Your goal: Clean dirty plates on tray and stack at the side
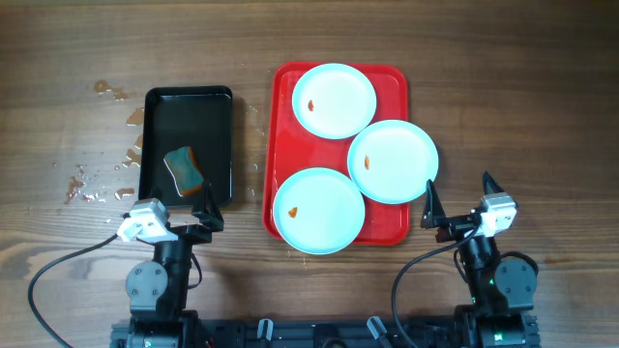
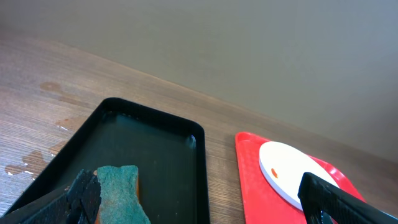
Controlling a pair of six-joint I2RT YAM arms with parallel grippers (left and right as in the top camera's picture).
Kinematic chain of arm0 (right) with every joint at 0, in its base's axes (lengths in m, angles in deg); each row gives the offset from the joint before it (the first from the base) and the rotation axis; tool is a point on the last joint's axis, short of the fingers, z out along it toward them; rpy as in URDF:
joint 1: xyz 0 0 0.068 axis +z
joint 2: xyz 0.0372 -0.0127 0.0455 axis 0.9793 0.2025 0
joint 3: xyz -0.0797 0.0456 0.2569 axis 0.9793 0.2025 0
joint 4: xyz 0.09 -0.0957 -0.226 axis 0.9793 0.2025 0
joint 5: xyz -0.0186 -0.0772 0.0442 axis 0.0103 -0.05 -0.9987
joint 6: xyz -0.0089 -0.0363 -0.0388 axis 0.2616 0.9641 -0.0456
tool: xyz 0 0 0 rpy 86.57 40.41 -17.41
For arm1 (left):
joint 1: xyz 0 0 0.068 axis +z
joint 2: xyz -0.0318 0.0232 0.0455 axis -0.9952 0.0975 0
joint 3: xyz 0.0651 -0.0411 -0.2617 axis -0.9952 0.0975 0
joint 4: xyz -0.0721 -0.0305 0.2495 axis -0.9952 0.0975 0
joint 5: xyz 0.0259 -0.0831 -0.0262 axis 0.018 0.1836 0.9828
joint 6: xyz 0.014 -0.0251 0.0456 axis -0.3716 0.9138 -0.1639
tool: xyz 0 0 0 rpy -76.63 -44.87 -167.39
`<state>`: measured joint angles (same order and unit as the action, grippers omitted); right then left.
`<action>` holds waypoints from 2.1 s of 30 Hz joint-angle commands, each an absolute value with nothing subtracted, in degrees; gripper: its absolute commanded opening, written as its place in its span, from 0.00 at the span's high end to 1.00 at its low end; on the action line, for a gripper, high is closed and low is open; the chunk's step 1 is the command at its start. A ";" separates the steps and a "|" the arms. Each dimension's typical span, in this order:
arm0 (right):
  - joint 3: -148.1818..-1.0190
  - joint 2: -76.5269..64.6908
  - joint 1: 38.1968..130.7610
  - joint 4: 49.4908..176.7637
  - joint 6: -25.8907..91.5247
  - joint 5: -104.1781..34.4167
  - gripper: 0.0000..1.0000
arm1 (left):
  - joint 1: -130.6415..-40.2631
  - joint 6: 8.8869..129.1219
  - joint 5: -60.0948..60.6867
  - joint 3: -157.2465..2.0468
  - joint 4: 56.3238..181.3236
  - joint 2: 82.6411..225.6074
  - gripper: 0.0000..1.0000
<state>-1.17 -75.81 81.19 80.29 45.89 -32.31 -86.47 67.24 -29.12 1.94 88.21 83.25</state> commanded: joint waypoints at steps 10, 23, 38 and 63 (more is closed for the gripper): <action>-1.02 -76.26 81.47 79.02 44.97 -30.67 0.00 | -86.14 67.75 -29.71 1.94 88.52 82.90 0.00; -2.64 -76.22 81.47 78.98 21.69 -45.69 0.00 | -86.14 74.20 -11.31 0.80 84.08 82.90 0.00; -53.24 -28.99 81.47 121.18 36.14 -46.17 0.00 | -86.10 65.98 -26.46 -57.10 131.34 129.59 0.00; -61.58 -4.53 82.04 125.27 43.81 -59.20 0.29 | -77.27 71.68 -29.21 -61.25 128.78 178.51 0.52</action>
